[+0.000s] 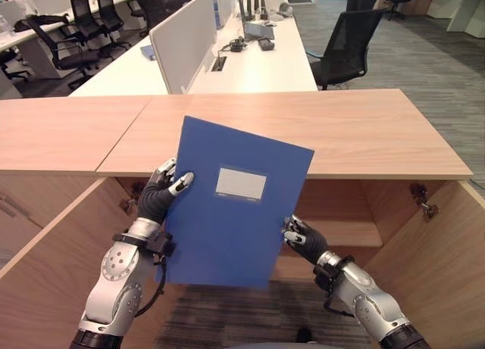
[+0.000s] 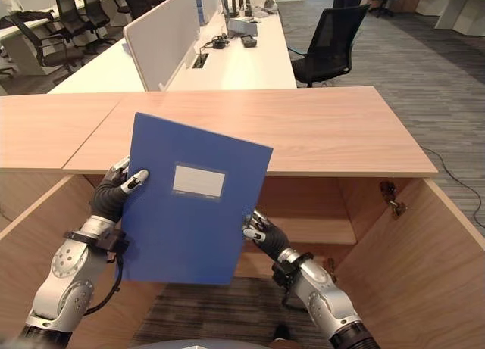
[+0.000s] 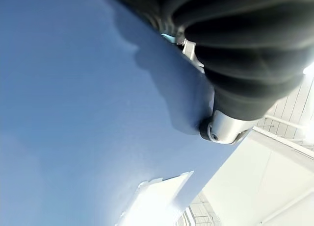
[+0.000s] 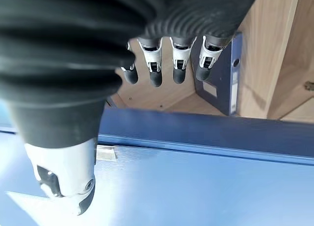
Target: Put the empty folder in the office cabinet
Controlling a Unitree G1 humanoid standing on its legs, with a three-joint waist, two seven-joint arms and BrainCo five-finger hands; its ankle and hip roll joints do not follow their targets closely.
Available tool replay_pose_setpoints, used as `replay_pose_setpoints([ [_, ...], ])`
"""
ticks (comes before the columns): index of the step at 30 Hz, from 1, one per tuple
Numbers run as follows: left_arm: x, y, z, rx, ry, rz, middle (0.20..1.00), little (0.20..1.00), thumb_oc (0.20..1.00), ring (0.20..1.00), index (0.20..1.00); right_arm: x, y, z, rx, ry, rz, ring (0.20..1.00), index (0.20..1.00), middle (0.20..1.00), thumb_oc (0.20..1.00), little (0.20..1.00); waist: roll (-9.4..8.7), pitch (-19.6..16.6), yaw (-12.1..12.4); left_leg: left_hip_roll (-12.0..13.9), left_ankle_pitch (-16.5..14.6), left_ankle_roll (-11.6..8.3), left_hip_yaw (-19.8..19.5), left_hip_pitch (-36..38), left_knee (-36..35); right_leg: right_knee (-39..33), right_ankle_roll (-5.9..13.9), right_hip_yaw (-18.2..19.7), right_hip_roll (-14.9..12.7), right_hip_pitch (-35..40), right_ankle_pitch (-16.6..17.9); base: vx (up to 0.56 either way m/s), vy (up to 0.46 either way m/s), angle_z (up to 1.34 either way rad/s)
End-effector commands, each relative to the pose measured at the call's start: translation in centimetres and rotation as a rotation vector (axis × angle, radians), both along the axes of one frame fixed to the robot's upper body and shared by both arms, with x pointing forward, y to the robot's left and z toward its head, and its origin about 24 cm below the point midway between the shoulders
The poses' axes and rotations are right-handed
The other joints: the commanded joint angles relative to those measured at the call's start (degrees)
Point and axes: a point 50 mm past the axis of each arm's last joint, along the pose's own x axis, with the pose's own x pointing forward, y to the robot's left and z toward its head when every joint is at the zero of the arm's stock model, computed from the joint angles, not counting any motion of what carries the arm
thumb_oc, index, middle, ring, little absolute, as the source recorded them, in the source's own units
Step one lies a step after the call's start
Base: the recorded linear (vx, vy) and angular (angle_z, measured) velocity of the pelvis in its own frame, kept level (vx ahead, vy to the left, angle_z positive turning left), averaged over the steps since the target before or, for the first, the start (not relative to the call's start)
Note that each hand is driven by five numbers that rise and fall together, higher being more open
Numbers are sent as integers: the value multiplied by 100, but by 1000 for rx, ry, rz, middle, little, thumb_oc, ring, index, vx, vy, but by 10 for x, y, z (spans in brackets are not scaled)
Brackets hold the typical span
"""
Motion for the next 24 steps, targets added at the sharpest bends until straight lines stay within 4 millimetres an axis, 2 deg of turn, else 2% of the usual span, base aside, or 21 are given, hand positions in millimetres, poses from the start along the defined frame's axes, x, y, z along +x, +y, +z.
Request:
replay_pose_setpoints([
  [1, 15, -12, 29, 2, -159, -58, 200, 200, 200, 200, 200, 19, 36, 46, 178, -180, 90, 1000, 1000, 1000, 1000, 1000, -272, -55, -4, -57, -35, -79, 165, -300, 69, 198, 518, 217, -424, 707, -1006, 0, 0, 0],
  [7, 17, -36, 17, -46, -105, -154, 200, 200, 200, 200, 200, 20, 53, 52, 203, -201, 123, 1000, 1000, 1000, 1000, 1000, -274, -45, -54, -51, -26, -67, 199, -326, 69, 182, 519, 261, -425, 664, -977, -3, -2, -1],
  [11, 17, -39, 15, -58, -94, -171, 200, 200, 200, 200, 200, 21, 53, 52, 191, -205, 122, 1000, 1000, 1000, 1000, 1000, -269, -39, -66, -52, -24, -62, 207, -335, 69, 180, 522, 277, -425, 652, -970, -3, -1, -1],
  [12, 17, -42, 15, -68, -90, -184, 200, 200, 200, 200, 200, 21, 53, 51, 184, -201, 121, 200, 200, 200, 200, 200, -270, -37, -78, -51, -24, -60, 209, -333, 69, 173, 522, 285, -428, 648, -962, 0, 0, 0],
  [24, 16, -38, 13, -77, -81, -176, 200, 200, 200, 200, 200, 19, 46, 50, 158, -206, 125, 200, 200, 200, 200, 200, -287, -39, -76, -47, -33, -54, 213, -326, 69, 177, 527, 288, -425, 638, -960, 0, 0, 0],
])
